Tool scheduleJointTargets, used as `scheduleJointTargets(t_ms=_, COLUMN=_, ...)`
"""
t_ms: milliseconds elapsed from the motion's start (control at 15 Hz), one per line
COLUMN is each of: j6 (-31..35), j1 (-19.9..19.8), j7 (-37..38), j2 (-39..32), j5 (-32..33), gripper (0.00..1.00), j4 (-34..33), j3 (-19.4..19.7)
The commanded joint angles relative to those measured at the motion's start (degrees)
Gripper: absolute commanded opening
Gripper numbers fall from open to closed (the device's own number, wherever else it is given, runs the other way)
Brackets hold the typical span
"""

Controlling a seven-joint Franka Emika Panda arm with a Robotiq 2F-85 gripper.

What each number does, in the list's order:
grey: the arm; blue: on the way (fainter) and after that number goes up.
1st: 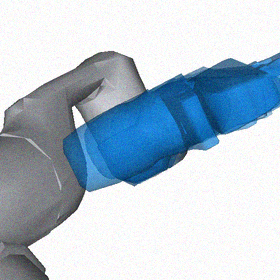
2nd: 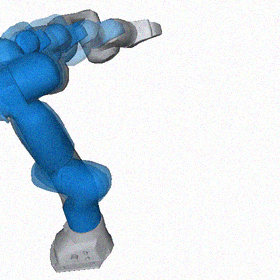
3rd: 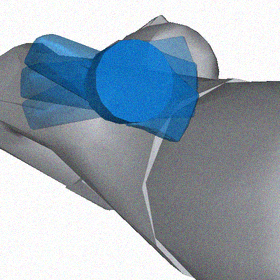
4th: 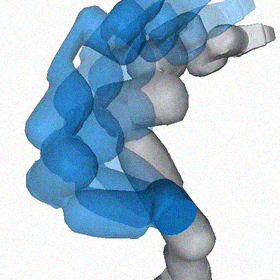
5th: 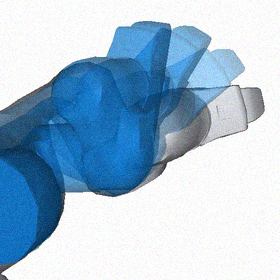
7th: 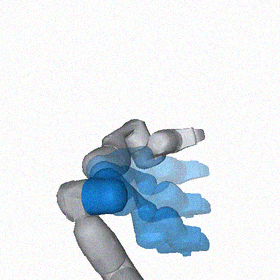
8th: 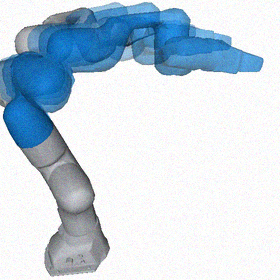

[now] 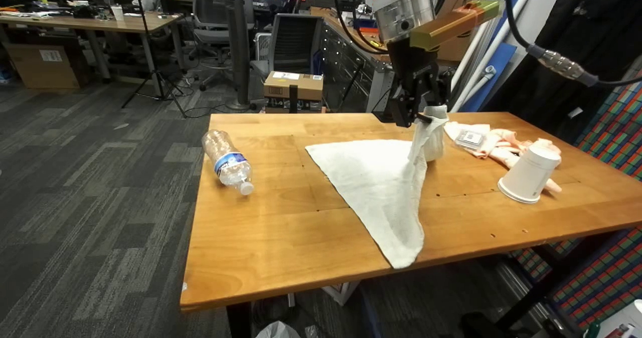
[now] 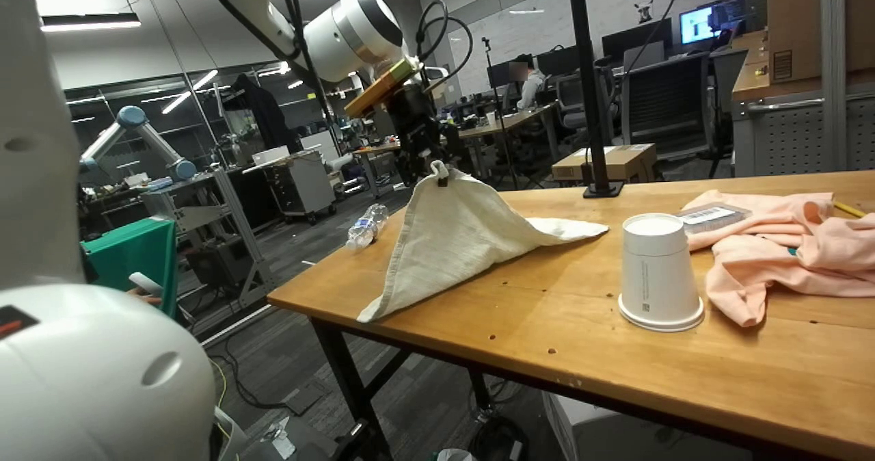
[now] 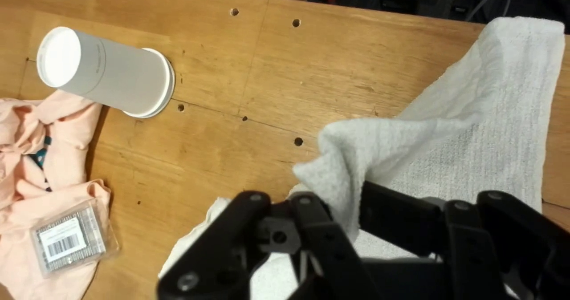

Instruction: Fold the white cloth

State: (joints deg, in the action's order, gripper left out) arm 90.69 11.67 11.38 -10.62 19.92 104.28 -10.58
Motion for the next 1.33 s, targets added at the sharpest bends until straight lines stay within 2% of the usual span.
scheduleJointTargets(t_ms=0, j6=-3.06, j1=0.94, j7=-1.03, j2=-3.04, j5=-0.70, gripper=0.05, j4=-5.96, j3=0.25)
scheduleJointTargets(t_ms=733, j6=-0.01, j1=3.20, j7=-3.29, j2=-10.23, j5=-3.44, gripper=0.05, j4=-16.64, j3=0.09)
scheduleJointTargets(t_ms=1267, j6=3.07, j1=5.11, j7=-3.70, j2=-21.51, j5=-2.92, gripper=0.04, j4=-31.93, j3=1.67)
